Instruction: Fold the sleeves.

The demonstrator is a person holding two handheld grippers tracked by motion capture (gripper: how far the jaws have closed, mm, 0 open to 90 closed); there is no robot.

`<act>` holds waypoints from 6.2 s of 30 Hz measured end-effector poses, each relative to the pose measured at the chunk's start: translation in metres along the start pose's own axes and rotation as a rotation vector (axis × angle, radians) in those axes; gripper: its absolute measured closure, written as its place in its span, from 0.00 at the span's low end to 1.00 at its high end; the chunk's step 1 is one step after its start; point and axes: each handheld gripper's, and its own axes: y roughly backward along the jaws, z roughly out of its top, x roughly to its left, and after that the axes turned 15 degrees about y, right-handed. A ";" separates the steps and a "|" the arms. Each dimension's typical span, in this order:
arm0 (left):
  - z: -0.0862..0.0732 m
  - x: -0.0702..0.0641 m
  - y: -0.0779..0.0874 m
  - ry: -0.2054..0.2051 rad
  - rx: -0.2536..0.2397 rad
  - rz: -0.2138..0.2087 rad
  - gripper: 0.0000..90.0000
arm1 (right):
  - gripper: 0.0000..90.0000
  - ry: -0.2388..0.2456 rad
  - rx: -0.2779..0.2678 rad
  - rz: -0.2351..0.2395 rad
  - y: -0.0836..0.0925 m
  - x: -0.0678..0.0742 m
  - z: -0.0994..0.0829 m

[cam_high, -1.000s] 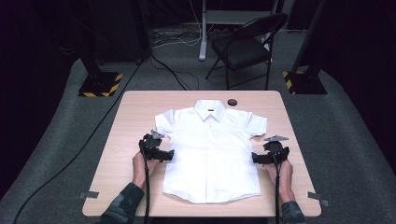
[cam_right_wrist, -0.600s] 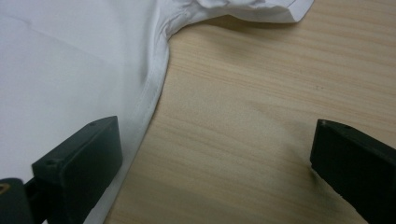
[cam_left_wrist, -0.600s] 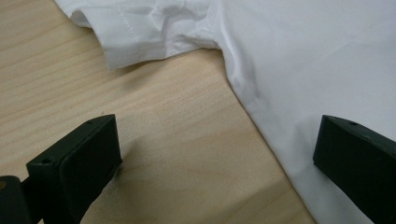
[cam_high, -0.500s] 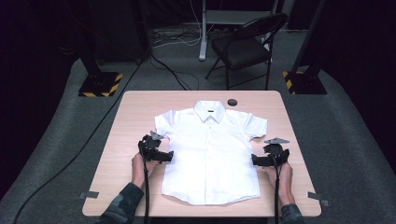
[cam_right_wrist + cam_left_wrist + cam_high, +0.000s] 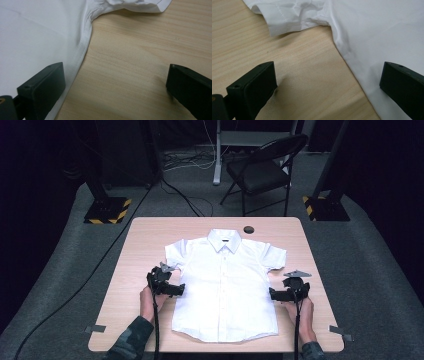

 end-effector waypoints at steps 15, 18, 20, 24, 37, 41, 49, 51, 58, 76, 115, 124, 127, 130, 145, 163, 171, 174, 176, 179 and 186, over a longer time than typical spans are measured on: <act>-0.008 -0.003 0.008 -0.015 0.001 0.009 0.00 | 0.01 0.002 -0.011 0.006 0.005 0.005 -0.006; -0.010 -0.003 0.009 -0.016 0.000 0.010 0.00 | 0.01 0.004 -0.011 0.005 0.006 0.005 -0.006; -0.012 -0.003 0.011 -0.012 0.000 0.006 0.00 | 0.01 0.001 -0.010 0.008 0.006 0.006 -0.006; -0.014 -0.003 0.013 -0.016 0.003 0.007 0.00 | 0.01 0.004 -0.015 0.008 0.007 0.006 -0.008; -0.020 -0.004 0.017 -0.020 0.000 0.005 0.00 | 0.01 0.003 -0.017 0.006 0.010 0.010 -0.010; -0.022 -0.004 0.019 -0.025 -0.001 0.011 0.00 | 0.01 0.006 -0.019 0.005 0.011 0.012 -0.011; -0.024 -0.004 0.022 -0.028 0.003 0.011 0.00 | 0.01 0.008 -0.019 0.009 0.013 0.015 -0.013; -0.025 -0.003 0.023 -0.028 0.003 0.011 0.00 | 0.01 0.007 -0.019 0.010 0.014 0.016 -0.013; -0.029 -0.002 0.025 -0.014 0.004 0.002 0.00 | 0.01 0.013 -0.021 0.015 0.015 0.018 -0.015; -0.036 -0.001 0.031 -0.018 0.009 -0.005 0.00 | 0.01 0.022 -0.015 0.027 0.022 0.024 -0.019; -0.040 0.002 0.034 -0.005 0.016 -0.027 0.00 | 0.00 0.031 -0.038 0.023 0.025 0.028 -0.025; -0.040 0.002 0.034 -0.003 0.015 -0.028 0.00 | 0.00 0.035 -0.050 0.021 0.025 0.029 -0.027; -0.040 0.003 0.034 0.001 0.018 -0.030 0.00 | 0.00 0.041 -0.050 0.034 0.025 0.028 -0.026; -0.040 0.003 0.034 0.001 0.018 -0.030 0.00 | 0.00 0.043 -0.072 0.051 0.026 0.026 -0.027; -0.040 0.004 0.034 0.000 0.021 -0.036 0.00 | 0.00 0.105 -0.121 0.118 0.025 0.032 -0.023; -0.038 0.003 0.034 -0.031 0.024 -0.031 0.00 | 0.00 0.156 -0.081 0.107 0.022 0.037 -0.021; -0.036 0.002 0.034 -0.035 0.037 -0.019 0.00 | 0.00 0.152 -0.081 0.109 0.021 0.037 -0.021; -0.035 0.002 0.035 -0.036 0.044 -0.007 0.00 | 0.00 0.152 -0.080 0.111 0.021 0.036 -0.021; -0.033 0.003 0.035 -0.035 0.048 0.009 0.00 | 0.00 0.150 -0.079 0.112 0.021 0.036 -0.021; -0.031 0.005 0.038 -0.026 0.034 0.001 0.01 | 0.00 0.147 -0.077 0.116 0.021 0.036 -0.021; -0.023 0.013 0.045 0.007 0.005 -0.019 0.00 | 0.00 0.142 -0.076 0.119 0.021 0.036 -0.020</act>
